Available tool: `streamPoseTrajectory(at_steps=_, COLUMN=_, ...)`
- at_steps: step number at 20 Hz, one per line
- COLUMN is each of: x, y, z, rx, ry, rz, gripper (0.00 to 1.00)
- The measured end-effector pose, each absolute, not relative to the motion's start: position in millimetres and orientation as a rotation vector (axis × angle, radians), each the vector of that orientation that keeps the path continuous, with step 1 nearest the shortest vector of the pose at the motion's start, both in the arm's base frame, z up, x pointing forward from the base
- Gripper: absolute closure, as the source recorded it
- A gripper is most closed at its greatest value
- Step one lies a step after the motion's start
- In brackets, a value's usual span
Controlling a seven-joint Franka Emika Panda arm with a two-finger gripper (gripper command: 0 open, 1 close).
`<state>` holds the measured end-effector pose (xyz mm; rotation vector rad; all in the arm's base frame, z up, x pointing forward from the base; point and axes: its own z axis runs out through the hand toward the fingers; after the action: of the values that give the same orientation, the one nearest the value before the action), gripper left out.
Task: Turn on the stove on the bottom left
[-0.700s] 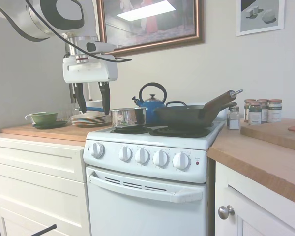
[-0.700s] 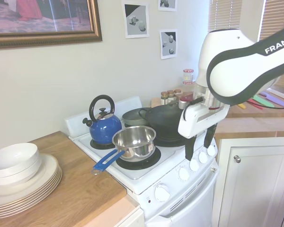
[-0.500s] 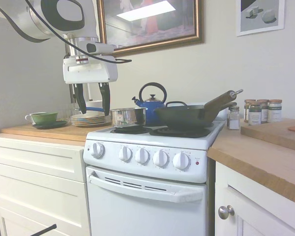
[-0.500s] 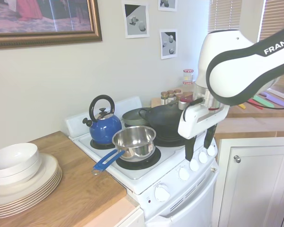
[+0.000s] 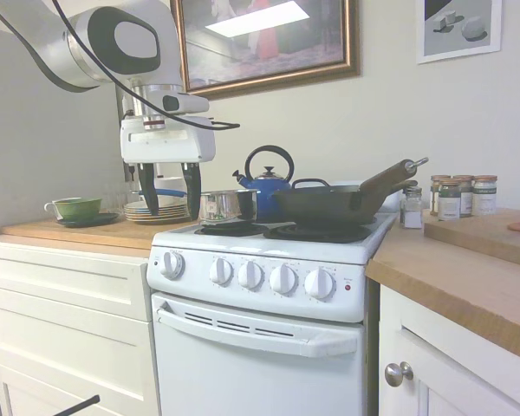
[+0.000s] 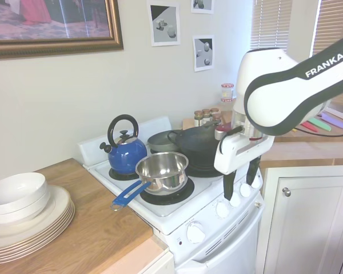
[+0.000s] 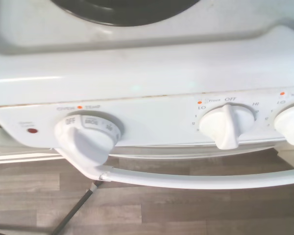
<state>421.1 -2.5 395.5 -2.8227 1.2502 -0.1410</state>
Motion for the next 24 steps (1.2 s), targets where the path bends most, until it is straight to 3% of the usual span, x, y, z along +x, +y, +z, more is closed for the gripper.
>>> streamPoseTrajectory(at_steps=10, x=451, y=-20, z=367, rx=-2.805, ry=1.327, rz=-0.093, gripper=0.0)
streamPoseTrajectory(at_steps=11, x=454, y=-22, z=365, rx=-2.804, ry=1.331, rz=-0.088, gripper=1.0)
streamPoseTrajectory(at_steps=24, x=464, y=-28, z=353, rx=-2.795, ry=1.339, rz=-0.08, gripper=1.0)
